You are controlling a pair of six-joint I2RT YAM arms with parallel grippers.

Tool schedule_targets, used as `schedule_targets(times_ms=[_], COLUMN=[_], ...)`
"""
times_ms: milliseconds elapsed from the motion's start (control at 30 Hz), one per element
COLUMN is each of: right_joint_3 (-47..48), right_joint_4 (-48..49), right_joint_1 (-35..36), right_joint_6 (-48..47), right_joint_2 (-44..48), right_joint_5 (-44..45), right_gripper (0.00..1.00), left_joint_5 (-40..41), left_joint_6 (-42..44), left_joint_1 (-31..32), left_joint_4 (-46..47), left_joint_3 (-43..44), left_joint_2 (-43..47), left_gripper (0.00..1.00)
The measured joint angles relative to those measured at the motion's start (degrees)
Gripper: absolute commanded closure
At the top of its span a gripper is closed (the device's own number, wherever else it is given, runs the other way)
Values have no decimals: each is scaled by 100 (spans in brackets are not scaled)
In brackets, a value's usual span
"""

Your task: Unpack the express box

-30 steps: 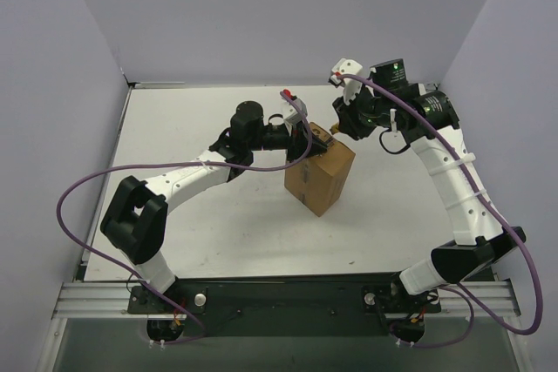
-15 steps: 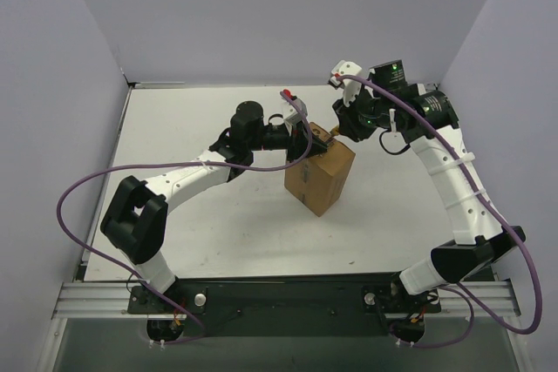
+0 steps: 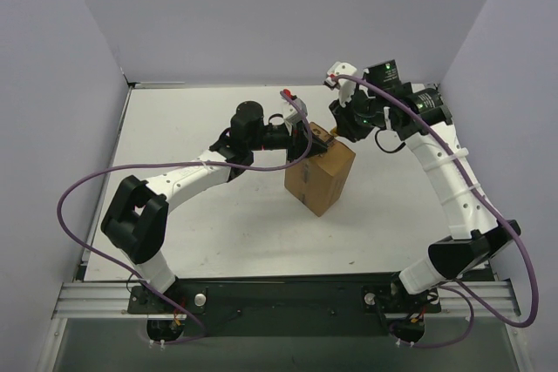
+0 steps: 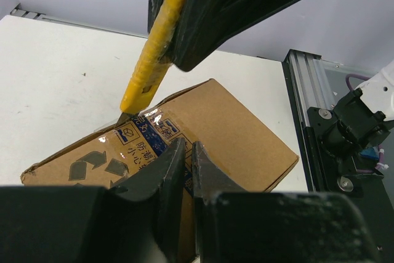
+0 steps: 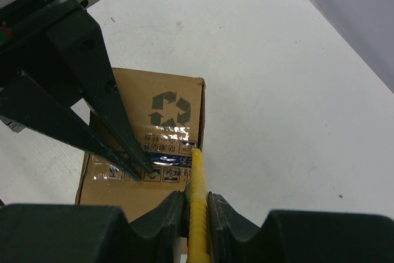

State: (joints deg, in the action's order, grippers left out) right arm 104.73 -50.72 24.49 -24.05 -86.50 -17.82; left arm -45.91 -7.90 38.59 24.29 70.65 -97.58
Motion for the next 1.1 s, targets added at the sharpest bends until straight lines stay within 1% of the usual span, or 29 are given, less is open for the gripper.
schedule_targets(times_ms=[267,567,867,900,933,967,1000,1033,1100], right_joint_3=[98,592,649,667,693,723,787,879,1117], right_joint_4=[-96,-737,-839,-859,-876,-892,-927,-975,-1086], right_joint_1=[125,149,146,146,149,164,192,243,354], right_joint_6=[212,404,1012,1119,1193,1270,1325,1360,1388], right_joint_2=[-197,-308,-308,-321,-337,-365,-411,-487,-673], right_joint_5=[271,498,616,647,667,702,748,807,909], right_gripper=[100,100,100,100,100,100,100,100,100], left_joint_5=[2,2,66,70,79,94,122,138,127], left_joint_6=[0,-2,-2,-4,-7,-15,-20,0,-33], left_joint_1=[0,44,109,118,122,127,129,114,59], left_joint_4=[-4,-11,-7,-4,-2,-2,-2,-11,-24], left_joint_3=[0,0,0,0,0,0,2,13,46], left_joint_2=[0,0,0,0,0,0,0,2,4], left_gripper=[81,85,89,87,77,71,68,66,66])
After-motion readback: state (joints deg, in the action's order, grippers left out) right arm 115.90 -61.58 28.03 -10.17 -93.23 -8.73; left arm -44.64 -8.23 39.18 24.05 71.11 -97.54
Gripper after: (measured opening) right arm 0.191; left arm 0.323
